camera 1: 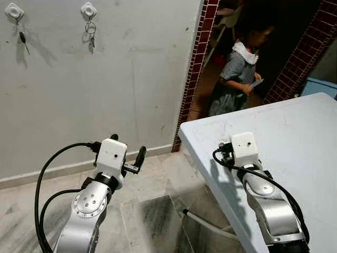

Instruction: Hang keys on a hook

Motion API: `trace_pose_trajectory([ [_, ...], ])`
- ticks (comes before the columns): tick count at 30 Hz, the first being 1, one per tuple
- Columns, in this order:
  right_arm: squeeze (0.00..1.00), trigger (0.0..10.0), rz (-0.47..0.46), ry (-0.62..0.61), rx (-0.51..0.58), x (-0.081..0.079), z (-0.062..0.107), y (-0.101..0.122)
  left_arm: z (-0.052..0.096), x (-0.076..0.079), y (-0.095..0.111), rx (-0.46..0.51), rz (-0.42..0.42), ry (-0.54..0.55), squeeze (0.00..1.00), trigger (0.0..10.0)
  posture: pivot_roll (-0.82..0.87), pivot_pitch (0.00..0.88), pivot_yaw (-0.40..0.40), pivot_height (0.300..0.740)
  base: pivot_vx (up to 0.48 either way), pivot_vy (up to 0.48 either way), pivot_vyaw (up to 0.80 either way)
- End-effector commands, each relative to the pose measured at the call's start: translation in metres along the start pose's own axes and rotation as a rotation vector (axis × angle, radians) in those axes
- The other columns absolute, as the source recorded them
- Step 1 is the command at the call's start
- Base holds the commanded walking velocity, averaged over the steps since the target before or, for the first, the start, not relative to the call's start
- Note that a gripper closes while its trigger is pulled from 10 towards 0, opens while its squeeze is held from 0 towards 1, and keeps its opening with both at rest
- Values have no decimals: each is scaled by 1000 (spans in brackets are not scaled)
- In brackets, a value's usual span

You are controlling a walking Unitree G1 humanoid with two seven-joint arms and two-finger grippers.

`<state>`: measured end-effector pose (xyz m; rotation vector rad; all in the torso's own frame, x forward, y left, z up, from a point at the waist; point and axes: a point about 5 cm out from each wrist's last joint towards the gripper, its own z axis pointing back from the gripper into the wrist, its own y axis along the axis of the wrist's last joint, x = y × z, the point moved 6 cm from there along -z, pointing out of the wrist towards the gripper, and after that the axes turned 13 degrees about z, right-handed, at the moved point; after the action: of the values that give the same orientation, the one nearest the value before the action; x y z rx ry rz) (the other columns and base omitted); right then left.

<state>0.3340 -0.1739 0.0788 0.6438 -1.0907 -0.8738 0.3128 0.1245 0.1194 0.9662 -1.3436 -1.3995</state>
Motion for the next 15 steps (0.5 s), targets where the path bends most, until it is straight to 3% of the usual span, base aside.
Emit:
trace_pose_trajectory([
  [1,1000,10000,36,13,-19,6,6,-4,-3,4,-3,-14,11,-15,0,10000,129,9,-100,740,0,0,0],
  [5,1000,10000,81,26,-66,16,15,-16,-4,5,-3,-13,14,-18,0,10000,121,8,-101,740,0,0,0],
  [10,1000,10000,99,7,-58,33,20,-11,-5,6,-3,-11,17,-22,0,10000,121,8,-101,740,0,0,0],
  [15,1000,10000,118,65,-37,30,24,-10,-6,6,-2,-8,16,-23,0,10000,115,9,-101,740,0,0,0],
])
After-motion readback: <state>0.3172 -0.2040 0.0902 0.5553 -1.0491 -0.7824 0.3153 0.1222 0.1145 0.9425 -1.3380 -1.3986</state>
